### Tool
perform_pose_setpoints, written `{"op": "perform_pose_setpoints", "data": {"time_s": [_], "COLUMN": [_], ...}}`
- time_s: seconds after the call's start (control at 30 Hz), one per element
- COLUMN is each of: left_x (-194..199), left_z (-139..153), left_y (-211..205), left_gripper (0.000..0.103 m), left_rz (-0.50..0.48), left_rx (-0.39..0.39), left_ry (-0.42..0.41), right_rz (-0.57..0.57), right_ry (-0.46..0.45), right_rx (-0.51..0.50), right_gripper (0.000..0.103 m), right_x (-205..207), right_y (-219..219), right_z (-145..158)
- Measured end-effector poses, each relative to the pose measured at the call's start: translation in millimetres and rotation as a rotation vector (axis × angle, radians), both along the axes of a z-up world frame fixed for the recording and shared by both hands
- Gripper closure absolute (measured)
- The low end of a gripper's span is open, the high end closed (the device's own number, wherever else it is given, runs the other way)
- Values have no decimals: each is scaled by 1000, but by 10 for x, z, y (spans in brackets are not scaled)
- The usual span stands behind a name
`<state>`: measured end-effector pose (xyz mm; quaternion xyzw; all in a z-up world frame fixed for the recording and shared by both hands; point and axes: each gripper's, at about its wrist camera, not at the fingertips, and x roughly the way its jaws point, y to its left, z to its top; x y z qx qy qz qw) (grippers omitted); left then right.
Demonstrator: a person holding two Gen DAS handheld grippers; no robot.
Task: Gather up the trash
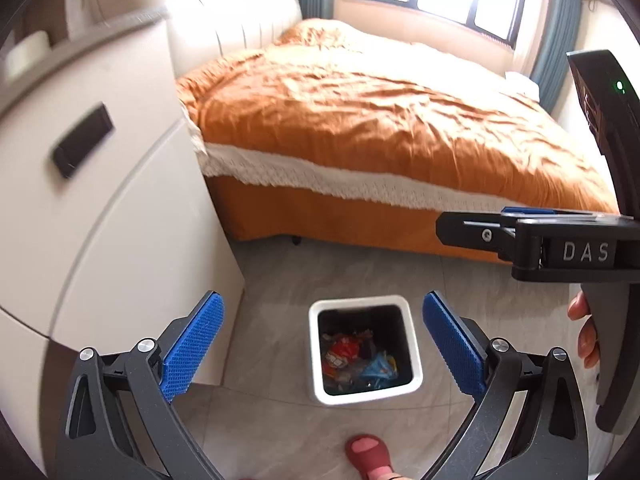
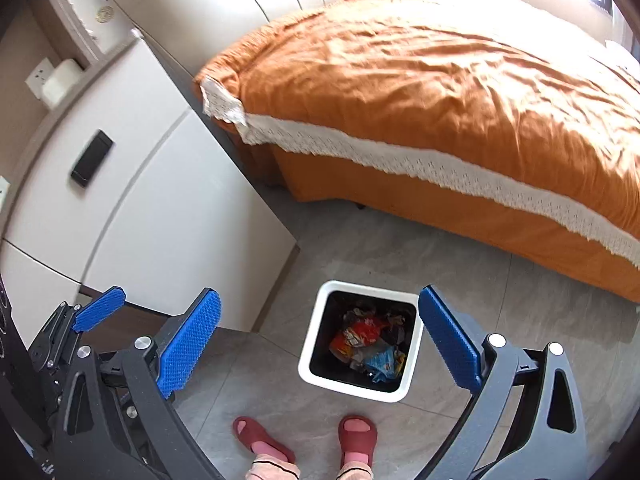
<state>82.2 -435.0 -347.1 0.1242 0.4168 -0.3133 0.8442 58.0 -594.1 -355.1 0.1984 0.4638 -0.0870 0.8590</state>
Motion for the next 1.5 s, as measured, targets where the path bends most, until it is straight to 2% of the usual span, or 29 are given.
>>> {"op": "perform_pose_setpoints", "data": {"time_s": [0.2,0.43,0.53,0.77,1.0,1.17,1.3,1.43,1.5], "left_x": [-47,-118,-150,-269,-374,-421,-436,-425,-431], "left_z": [734,1485,1740,2362,2755,2875,2994,3105,3170], "left_y": [256,586,812,1563,2276,2864,3368,3682,3827], "left_gripper": [5,5,5,5,5,5,5,5,5], "left_rz": [83,205,276,449,534,583,626,644,649], "left_rx": [-54,-64,-33,-53,-62,-52,-62,-63,-66], "left_ry": [-80,-211,-266,-383,-453,-475,-494,-492,-507], "right_rz": [99,262,337,434,432,504,544,538,556], "right_ry": [-126,-320,-387,-520,-583,-622,-661,-670,-638], "right_rx": [-89,-216,-216,-177,-170,-132,-94,-127,-148], "right_gripper": [4,4,4,4,4,4,4,4,4], "right_x": [-29,-18,69,201,273,307,325,369,413], "right_y": [256,645,812,1374,2090,2696,3187,3566,3762], "right_z": [753,1574,1845,2414,2879,3127,3274,3337,3341]}}
